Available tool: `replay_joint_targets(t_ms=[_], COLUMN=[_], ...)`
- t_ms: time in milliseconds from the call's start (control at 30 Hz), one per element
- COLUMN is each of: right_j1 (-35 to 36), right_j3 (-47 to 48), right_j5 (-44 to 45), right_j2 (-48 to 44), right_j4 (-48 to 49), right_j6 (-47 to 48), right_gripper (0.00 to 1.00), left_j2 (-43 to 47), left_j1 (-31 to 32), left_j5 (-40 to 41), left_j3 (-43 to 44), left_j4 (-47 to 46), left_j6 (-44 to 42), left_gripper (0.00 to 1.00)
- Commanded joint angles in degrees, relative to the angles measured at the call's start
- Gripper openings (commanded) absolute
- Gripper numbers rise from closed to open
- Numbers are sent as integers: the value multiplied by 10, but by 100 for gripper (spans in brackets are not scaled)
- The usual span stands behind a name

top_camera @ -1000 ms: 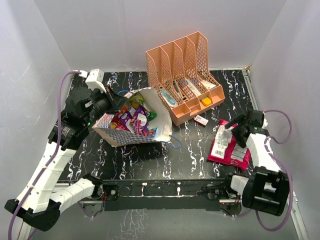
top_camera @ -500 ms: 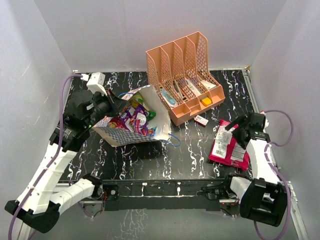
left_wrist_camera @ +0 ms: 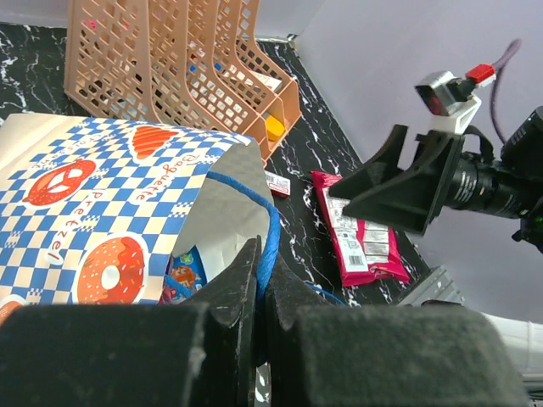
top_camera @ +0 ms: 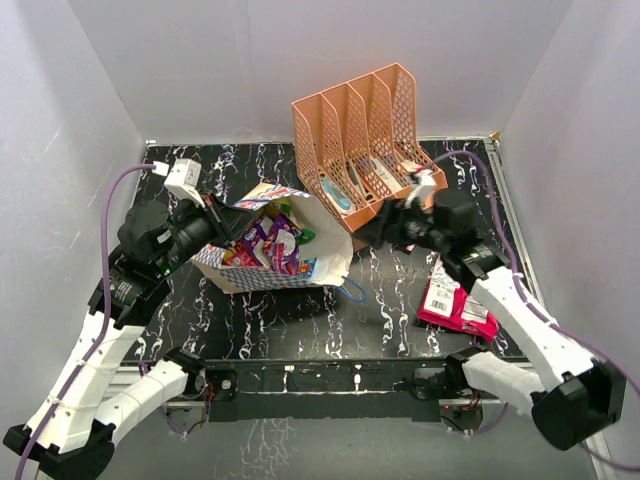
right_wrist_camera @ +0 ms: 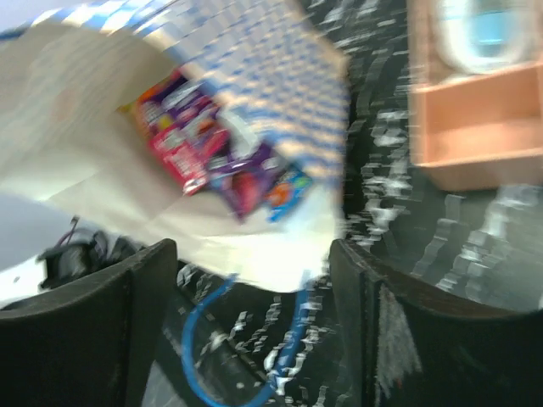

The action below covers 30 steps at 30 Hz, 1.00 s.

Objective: Take the snacks out of the paper bag
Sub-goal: Take out the snack from the paper bag.

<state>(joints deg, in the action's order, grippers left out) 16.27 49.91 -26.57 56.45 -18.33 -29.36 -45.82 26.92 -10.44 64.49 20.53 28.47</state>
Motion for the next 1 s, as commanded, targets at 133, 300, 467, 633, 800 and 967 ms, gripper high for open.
replay_joint_targets(t_ms=[133, 300, 467, 633, 800, 967], right_j1=[271, 379, 461, 510, 541, 566], right_j3=[84, 138, 165, 101, 91, 128], right_j5=[164, 290, 322, 297, 261, 273], right_j2=[114, 202, 255, 245, 306, 350], right_j4=[98, 81, 95, 199, 287, 283], right_j6=[42, 72, 60, 4, -24, -6], right_gripper=[49, 46, 37, 36, 35, 36], left_j2=[-5, -9, -16, -23, -29, -20], left_j1=[3, 3, 3, 3, 3, 3], left_j5=[-50, -75, -75, -88, -135, -173], left_j3=[4, 2, 14, 11, -8, -35], left_j4=[-60, -92, -98, -125, -160, -184], left_j6=[18, 35, 36, 35, 52, 77], left_gripper=[0, 0, 0, 0, 0, 0])
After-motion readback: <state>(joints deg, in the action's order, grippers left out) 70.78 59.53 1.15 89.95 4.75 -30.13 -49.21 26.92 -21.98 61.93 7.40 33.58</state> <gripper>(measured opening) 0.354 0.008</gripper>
